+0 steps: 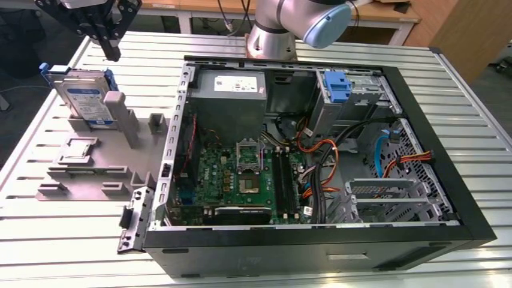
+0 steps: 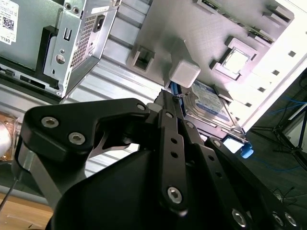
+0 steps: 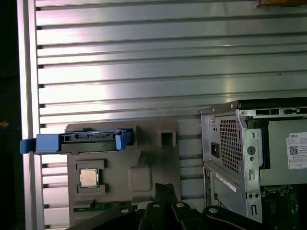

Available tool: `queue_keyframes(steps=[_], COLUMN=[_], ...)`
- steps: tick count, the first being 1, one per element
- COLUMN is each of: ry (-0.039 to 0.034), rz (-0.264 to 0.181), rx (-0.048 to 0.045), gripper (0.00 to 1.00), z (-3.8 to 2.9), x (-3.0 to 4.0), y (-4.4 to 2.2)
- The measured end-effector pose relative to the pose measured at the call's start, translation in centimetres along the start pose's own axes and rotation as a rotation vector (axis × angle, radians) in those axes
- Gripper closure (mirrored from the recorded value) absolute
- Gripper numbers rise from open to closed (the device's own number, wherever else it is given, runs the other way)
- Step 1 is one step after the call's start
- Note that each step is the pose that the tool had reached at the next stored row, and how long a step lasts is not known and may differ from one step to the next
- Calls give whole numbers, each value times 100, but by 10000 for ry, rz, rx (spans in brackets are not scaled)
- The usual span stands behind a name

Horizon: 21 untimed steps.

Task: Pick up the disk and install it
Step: 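Reach for the disk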

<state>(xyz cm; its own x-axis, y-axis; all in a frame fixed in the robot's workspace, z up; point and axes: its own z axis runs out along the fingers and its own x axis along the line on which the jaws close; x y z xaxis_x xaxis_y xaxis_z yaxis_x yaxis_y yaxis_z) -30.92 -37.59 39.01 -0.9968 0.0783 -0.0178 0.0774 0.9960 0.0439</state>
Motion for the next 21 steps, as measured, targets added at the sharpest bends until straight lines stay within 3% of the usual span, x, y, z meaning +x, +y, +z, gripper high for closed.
queue_keyframes(steps=[9,21], ry=[0,0], rz=[0,0], rx=[0,0], gripper=[90,90], z=[0,-1], x=[14,94], y=[-1,-7])
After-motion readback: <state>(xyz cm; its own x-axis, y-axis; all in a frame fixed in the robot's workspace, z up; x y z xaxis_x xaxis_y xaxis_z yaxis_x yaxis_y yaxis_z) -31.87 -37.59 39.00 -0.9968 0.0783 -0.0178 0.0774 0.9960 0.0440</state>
